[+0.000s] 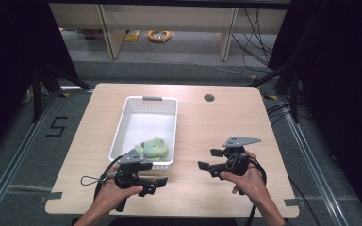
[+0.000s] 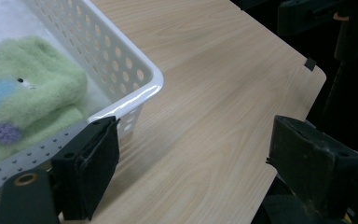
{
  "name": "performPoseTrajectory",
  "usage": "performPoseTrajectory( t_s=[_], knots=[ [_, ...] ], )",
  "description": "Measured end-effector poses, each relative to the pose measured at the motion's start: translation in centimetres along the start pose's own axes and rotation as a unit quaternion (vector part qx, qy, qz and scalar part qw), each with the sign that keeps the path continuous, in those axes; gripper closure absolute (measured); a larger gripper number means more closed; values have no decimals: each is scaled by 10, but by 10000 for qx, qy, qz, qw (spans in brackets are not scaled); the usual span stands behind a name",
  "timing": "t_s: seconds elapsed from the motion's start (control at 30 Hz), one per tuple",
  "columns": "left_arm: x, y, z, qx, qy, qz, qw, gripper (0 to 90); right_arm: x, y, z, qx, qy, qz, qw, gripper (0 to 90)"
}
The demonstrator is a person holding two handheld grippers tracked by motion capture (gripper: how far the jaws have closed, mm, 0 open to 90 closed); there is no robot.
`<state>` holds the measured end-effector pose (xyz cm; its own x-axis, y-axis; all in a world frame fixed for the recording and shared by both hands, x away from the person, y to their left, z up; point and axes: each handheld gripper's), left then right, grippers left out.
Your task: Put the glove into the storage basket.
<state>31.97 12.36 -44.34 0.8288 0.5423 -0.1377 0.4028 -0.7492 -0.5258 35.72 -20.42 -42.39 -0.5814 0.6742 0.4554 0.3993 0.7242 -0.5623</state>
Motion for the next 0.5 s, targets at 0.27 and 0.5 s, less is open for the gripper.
performPoseTrajectory(
  t_s=[0.27, 0.5],
  knots=[
    [-10, 3, 8, -18, 165, -6, 9999, 158, -4, -2, 19, -86, 32, 72, 9999, 162],
    [-20, 12, 20, 134, 239, -2, 9996, 158, -7, -2, 30, -289, -42, -27, 9996, 160]
  ],
)
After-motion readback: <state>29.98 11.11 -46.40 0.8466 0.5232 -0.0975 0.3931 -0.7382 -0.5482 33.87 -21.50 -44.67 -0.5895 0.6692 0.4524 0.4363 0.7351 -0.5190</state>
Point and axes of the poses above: each handheld gripper's, and its own axes: y roughly forward along the jaws, z roughly out of its underside, x roughly to its left, and after that the axes turned 13 degrees about y, right-handed
